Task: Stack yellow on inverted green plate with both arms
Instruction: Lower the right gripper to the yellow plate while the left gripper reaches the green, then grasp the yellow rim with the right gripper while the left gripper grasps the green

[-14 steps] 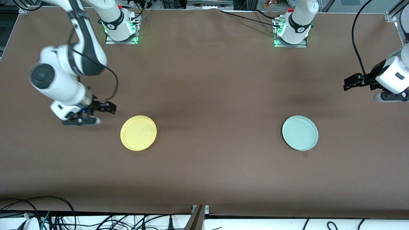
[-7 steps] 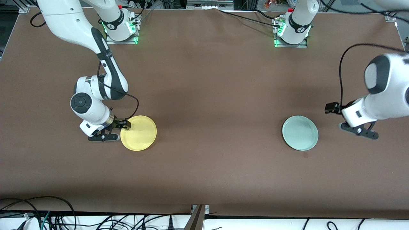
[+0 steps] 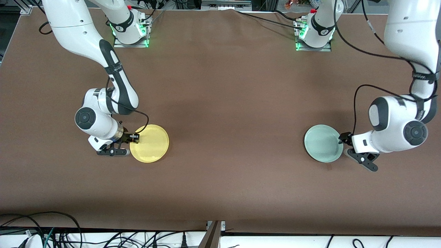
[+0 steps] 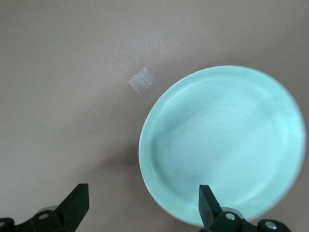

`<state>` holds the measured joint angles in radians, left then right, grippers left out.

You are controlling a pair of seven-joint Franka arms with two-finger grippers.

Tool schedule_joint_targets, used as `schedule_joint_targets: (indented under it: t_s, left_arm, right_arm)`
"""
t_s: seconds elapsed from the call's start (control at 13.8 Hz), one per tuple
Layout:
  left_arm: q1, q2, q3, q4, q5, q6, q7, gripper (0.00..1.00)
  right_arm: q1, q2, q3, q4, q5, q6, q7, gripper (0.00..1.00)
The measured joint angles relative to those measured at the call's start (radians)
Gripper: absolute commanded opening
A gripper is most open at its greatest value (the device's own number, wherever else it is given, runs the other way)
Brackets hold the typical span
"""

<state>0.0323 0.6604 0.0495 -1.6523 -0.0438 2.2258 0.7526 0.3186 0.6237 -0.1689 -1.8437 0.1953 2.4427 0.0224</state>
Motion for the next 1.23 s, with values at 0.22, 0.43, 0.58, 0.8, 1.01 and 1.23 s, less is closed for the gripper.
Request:
schedule_joint_targets:
  t_s: [0.22,0.43,0.58,0.8,1.01,1.23]
  left_arm:
    - [0.000,0.064,-0.007,0.006,0.000,0.050,0.028,0.55]
    - [0.001,0.076,-0.011,0.010,0.000,0.065,0.087,0.02]
    - [0.001,0.076,-0.011,0.010,0.000,0.065,0.099,0.00]
    - [0.001,0.076,-0.011,0.012,0.000,0.066,0.104,0.00]
    - [-0.003,0.064,-0.017,0.034,0.000,0.064,0.120,0.00]
    - [-0.042,0.022,-0.022,0.065,0.127,0.061,0.127,0.00]
  right_arm:
    - [-0.007,-0.002,-0.002,0.032,0.005,-0.047,-0.021,0.00]
    - [-0.028,-0.014,-0.010,0.187,0.006,-0.304,-0.045,0.00]
    - [-0.045,-0.029,-0.014,0.295,0.006,-0.452,-0.058,0.00]
    - [-0.068,-0.066,-0.016,0.393,0.006,-0.588,-0.085,0.00]
    - [-0.076,-0.092,-0.019,0.428,0.006,-0.654,-0.106,0.00]
    - [-0.079,-0.093,-0.021,0.428,0.006,-0.659,-0.108,0.00]
